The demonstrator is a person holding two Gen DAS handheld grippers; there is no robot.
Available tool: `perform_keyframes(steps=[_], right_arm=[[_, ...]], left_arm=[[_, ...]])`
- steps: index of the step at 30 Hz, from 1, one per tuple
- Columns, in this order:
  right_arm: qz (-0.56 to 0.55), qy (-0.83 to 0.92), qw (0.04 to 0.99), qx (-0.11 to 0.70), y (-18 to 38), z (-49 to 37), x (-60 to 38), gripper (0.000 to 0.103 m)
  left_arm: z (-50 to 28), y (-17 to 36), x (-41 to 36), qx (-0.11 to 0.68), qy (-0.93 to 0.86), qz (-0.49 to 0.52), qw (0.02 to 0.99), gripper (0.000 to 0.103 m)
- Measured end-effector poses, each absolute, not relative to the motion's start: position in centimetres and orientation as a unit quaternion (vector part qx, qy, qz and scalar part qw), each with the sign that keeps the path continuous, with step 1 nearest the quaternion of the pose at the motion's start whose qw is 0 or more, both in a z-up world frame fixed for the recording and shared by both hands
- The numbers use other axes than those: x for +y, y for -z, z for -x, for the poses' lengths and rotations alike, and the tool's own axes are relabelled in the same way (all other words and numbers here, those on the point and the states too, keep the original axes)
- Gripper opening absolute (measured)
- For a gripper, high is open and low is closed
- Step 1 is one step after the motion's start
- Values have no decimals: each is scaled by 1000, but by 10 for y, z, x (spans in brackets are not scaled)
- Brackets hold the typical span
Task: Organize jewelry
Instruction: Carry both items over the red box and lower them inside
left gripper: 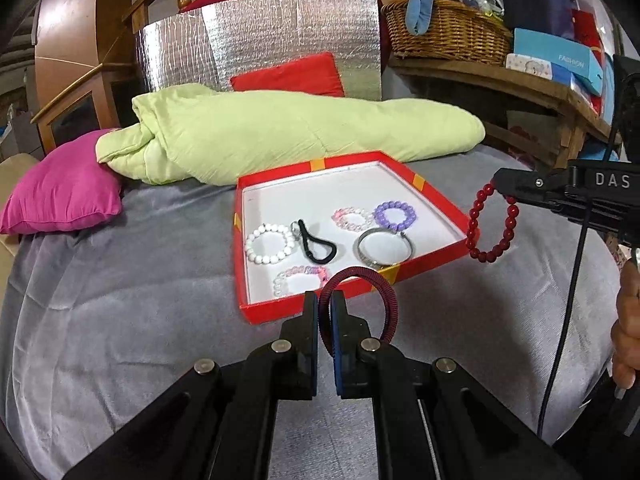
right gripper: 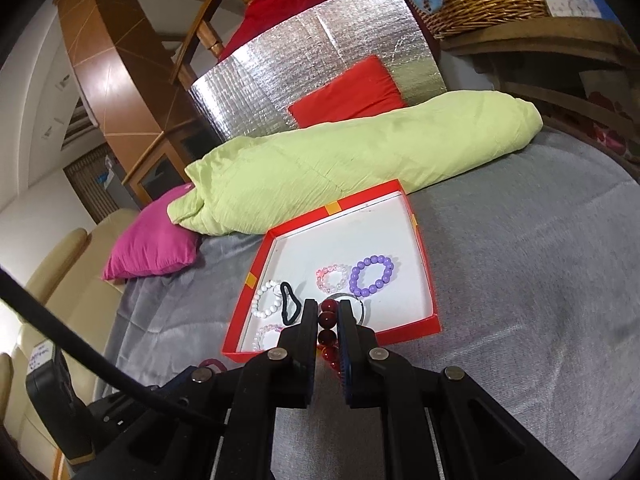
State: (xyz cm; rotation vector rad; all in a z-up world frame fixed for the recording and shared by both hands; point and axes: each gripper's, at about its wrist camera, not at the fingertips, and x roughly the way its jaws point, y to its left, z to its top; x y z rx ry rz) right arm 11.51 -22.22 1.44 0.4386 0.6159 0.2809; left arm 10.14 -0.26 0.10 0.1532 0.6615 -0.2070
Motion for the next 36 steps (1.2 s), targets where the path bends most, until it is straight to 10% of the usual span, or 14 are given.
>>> perform_keyframes(steps=[36], right_arm=[[-270, -121, 905, 305, -16, -230, -223, 10]], left_arm=[[-197, -7, -18, 309, 53, -108, 943, 6]])
